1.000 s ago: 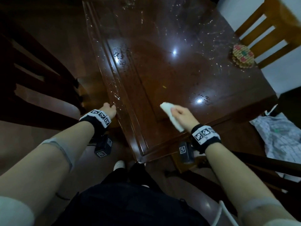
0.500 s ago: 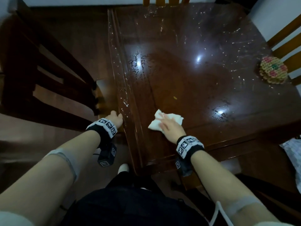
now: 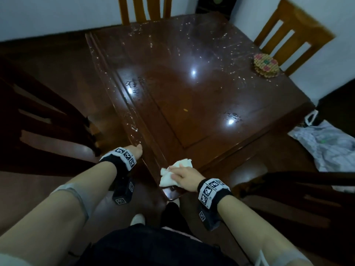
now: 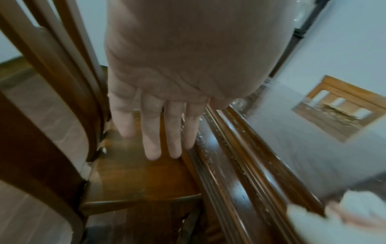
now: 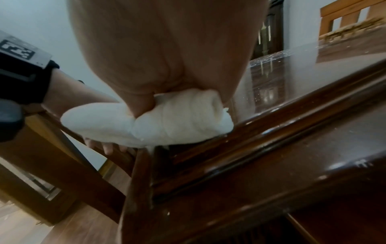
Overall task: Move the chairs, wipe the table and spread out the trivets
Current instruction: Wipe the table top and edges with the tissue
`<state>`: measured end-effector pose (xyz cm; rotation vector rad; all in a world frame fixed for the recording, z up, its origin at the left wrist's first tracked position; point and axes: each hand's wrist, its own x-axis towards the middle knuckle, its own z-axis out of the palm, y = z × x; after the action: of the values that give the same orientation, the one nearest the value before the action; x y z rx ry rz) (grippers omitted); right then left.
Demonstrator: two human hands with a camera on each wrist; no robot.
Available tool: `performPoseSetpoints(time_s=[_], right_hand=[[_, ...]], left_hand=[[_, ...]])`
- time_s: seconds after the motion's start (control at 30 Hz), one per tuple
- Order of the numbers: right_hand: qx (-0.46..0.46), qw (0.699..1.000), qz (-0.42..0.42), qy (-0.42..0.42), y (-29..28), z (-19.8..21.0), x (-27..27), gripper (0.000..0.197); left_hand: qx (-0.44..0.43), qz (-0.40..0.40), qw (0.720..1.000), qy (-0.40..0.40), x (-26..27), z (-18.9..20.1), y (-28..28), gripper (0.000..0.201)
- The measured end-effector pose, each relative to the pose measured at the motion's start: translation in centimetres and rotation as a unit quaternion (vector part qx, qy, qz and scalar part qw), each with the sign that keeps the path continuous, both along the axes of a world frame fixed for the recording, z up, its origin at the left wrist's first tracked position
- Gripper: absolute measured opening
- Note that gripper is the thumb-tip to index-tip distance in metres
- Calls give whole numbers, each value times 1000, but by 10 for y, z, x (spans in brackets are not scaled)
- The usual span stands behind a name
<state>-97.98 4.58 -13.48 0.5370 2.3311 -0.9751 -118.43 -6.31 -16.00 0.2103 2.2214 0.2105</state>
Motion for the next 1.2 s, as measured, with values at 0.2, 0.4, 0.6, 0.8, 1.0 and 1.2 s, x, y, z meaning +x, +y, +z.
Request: performPoseSetpoints(time_s=[0.2,0.4,0.6,0.8,1.0,1.2], right_hand=[[-32,996,-75,-37,-34,20,28,36],[-37,962,-261,65,-28,31,62,33],[38,905,-401,138,-7,33,69,34],[36,924,-365,110,15,21,49,39],[109,943,-288,127,65,11,2,41],[135,990,-22,31,78,-9,-59,47]], left_hand=[[27,-114,993,-2,1,16,-10,60],[32,-238,968,68,2,31,-8,24],[36,-200,979,31,-6,26,-18,30],[44,-117,992,25,-19,13,-19,31],[13,-64,997,30,-41,10,-16,46],[41,7,997,62,-61,4,-24,42]])
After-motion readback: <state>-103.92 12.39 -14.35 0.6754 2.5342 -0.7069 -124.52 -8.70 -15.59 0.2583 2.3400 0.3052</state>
